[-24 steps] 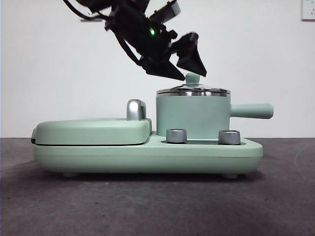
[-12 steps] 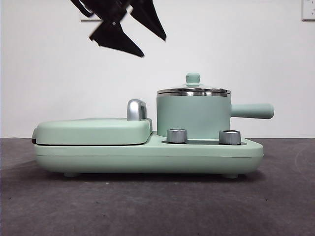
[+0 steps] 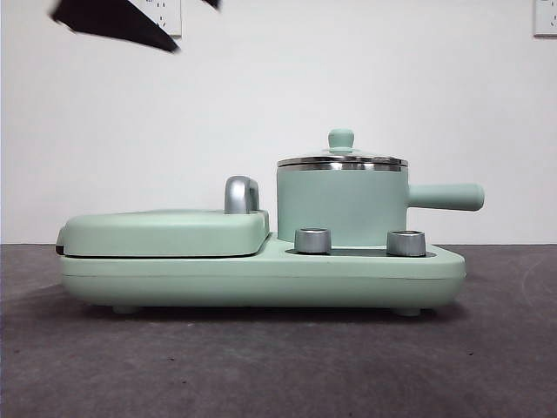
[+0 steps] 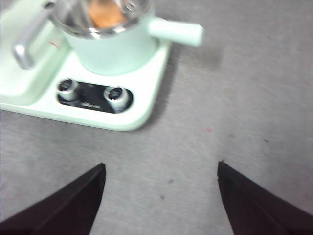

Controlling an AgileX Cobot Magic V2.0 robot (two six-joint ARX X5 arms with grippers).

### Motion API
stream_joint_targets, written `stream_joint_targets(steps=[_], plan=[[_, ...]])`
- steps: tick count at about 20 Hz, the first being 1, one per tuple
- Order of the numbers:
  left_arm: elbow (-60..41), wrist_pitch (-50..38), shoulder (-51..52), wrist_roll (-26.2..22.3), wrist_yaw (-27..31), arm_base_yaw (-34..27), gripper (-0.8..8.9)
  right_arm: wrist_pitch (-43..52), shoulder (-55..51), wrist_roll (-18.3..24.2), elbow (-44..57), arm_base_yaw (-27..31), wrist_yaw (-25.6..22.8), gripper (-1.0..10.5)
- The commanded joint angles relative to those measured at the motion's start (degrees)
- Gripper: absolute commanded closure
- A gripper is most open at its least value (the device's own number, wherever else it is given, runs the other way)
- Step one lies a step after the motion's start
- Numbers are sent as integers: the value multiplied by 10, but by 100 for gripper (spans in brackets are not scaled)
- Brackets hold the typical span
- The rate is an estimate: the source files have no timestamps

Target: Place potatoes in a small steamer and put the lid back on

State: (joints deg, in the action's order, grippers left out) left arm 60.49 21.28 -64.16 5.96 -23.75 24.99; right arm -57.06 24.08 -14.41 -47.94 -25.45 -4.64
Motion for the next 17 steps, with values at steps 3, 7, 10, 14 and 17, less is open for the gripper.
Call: stream_joint_targets(steps=[3, 7, 10, 14, 17], plan=[[-77, 4, 122, 42, 29, -3, 453, 13, 2, -1, -3, -3, 9, 594], [-132, 49, 239, 67, 85, -3, 453, 13, 2, 9, -3, -3, 33, 594], [-155, 114, 304, 73, 108, -3, 453, 13, 2, 14, -3, -3, 34, 594], [-155, 186, 345, 72, 106, -2, 454, 5, 1, 14, -3, -3, 38, 600], [-155, 199, 353, 69, 100, -2, 787, 9, 2, 20, -3, -3, 38, 905]])
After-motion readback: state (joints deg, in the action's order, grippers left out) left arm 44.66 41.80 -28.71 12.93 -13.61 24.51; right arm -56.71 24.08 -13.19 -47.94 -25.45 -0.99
